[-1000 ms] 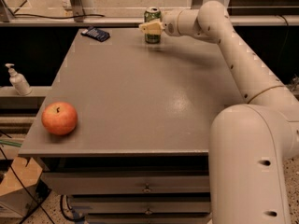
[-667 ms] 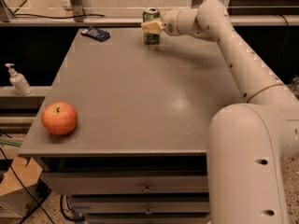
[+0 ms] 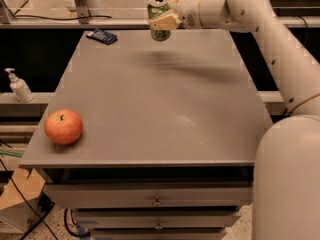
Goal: Move green can near apple
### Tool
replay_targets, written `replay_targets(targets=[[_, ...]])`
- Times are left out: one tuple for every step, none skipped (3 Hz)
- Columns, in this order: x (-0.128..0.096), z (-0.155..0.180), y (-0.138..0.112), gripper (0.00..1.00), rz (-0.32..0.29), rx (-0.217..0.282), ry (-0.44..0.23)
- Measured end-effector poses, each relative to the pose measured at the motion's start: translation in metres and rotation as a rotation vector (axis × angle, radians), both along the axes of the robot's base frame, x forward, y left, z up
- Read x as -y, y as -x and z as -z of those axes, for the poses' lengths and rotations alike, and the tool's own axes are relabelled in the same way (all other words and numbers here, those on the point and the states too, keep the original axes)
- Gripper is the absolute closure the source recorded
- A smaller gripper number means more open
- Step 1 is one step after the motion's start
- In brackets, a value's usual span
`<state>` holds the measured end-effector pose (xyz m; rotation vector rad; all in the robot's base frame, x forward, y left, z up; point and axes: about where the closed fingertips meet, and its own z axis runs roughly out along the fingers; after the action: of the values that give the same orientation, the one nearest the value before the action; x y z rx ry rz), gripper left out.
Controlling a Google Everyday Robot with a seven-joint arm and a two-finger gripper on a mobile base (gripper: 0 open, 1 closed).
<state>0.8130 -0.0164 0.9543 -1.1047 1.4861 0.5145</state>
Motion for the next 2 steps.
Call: replay_targets(targets=[[-0.0063,-0.007,0.0089,1.0,-0.027,0.022,0.016],[-0.0064,-0.005,0.0072,1.0,-0.024,0.017,0.013]])
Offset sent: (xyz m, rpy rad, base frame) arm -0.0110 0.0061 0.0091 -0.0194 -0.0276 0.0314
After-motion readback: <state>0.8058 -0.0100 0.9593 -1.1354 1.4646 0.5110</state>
